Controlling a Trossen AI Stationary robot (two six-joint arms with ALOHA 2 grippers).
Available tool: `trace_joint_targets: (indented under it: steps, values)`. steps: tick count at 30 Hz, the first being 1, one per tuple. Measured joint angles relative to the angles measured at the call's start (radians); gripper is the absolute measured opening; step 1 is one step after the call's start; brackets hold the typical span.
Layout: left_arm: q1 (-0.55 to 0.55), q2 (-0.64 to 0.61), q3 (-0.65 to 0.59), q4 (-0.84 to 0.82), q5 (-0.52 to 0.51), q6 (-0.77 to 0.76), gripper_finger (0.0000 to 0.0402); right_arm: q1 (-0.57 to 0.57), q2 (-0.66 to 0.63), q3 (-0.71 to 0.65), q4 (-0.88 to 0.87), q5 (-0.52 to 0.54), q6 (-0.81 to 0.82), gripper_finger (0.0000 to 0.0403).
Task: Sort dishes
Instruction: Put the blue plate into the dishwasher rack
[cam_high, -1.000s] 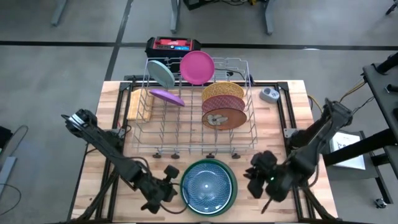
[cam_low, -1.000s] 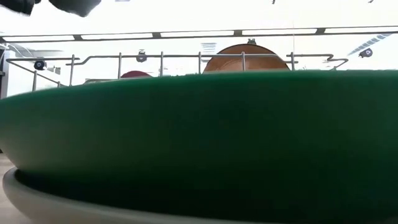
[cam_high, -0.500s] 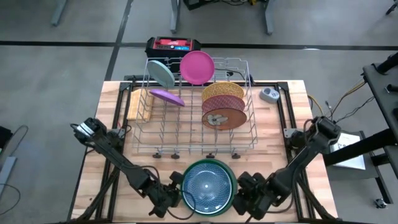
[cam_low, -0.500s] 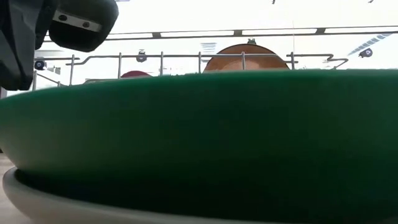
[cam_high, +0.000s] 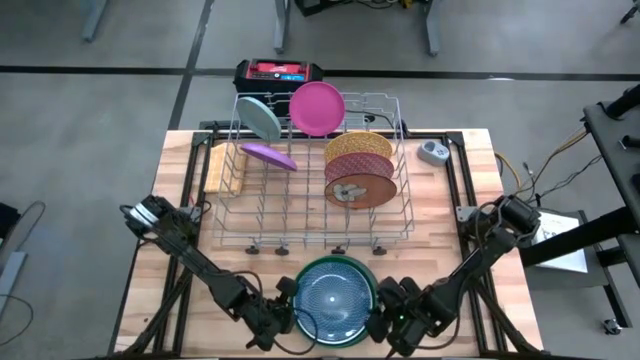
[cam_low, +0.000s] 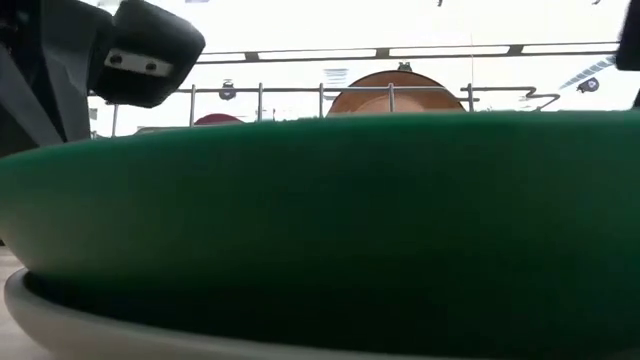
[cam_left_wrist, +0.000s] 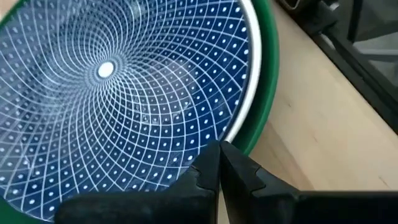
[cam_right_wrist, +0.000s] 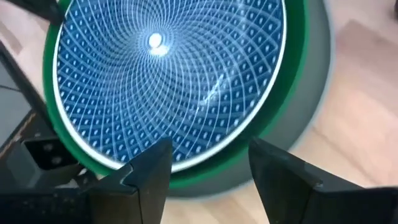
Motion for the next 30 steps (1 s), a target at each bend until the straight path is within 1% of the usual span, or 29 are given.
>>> trace_joint_targets:
  steps: [5,14,26,30]
  values:
    - [0.0,0.017,0.002,0.013,-0.01,-0.029,0.0,-0.018,0.0,-0.002,-0.001,0.036,-0.031,0.0202]
    - [0.0,0.021,0.002,0.027,-0.012,-0.042,0.0,-0.057,0.0,-0.021,-0.001,0.038,-0.078,0.0206]
    - [0.001,0.023,0.0,0.036,-0.036,-0.038,0.0,-0.06,0.0,-0.1,0.023,0.032,-0.041,0.0212]
    - [0.005,0.023,-0.012,0.07,-0.037,-0.036,0.0,-0.06,0.0,-0.12,0.068,0.039,-0.043,0.0212]
